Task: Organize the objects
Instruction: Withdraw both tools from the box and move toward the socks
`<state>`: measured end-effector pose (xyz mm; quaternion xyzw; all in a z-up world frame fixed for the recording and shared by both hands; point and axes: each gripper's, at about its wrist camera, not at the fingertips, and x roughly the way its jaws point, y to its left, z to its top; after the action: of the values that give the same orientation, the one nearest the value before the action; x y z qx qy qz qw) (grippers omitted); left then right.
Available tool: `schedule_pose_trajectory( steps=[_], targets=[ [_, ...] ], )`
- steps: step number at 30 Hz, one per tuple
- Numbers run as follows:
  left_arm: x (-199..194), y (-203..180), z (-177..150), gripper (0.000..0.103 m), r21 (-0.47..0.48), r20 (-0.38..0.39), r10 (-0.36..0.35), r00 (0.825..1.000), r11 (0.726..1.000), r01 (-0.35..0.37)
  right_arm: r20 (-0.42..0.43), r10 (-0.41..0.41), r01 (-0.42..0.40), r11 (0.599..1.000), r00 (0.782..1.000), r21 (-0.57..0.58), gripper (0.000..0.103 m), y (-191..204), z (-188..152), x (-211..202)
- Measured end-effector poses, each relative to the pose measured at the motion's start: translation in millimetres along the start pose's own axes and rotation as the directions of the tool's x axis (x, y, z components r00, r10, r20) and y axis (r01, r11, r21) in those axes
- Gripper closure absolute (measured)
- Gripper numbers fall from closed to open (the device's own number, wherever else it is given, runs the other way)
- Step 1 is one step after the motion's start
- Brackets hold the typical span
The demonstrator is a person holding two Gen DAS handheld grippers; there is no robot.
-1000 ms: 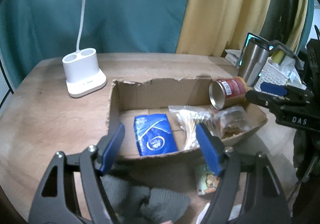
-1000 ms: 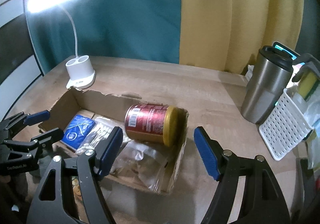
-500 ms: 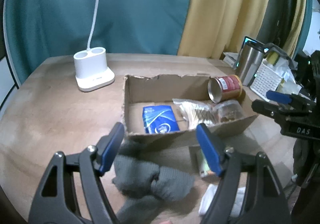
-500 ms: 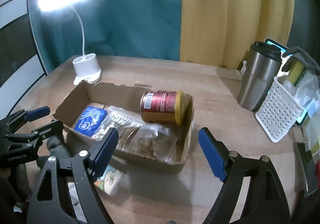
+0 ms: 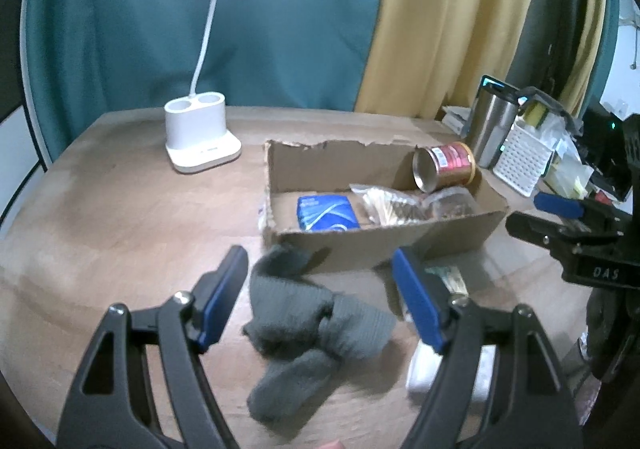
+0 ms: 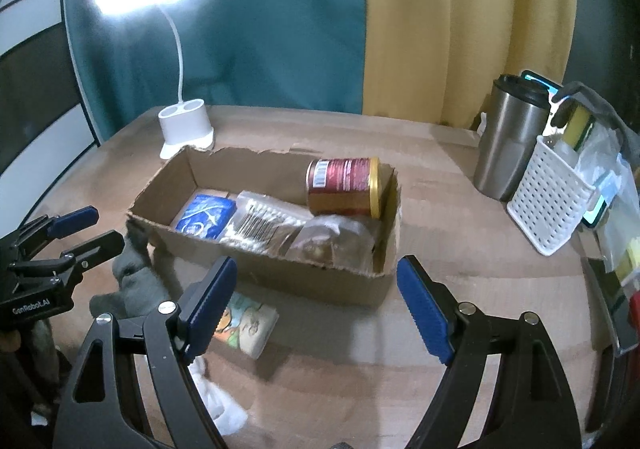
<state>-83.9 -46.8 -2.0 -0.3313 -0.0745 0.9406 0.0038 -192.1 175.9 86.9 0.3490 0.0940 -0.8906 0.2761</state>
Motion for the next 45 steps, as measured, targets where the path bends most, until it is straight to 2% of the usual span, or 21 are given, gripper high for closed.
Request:
schedule_pose_trajectory(
  steps=[30,37,45],
  targets=[
    [-27,4,-41,0.027,0.008,-0.027,-0.002,1.000,1.000,0.002,-0.039,0.034,-0.034,0.999,0.999,0.002,0.018,34,-50,-15],
    [-26,5,-47,0.027,0.005,-0.036,-0.006,0.999,1.000,0.006,-0.065,0.055,-0.056,0.998,0.996,-0.006,0.018,43,-61,-12],
    [-22,3,-49,0.027,0.012,-0.047,-0.009,0.999,1.000,0.009,-0.137,0.090,-0.093,0.996,0.986,-0.012,0.018,52,-76,1]
  ],
)
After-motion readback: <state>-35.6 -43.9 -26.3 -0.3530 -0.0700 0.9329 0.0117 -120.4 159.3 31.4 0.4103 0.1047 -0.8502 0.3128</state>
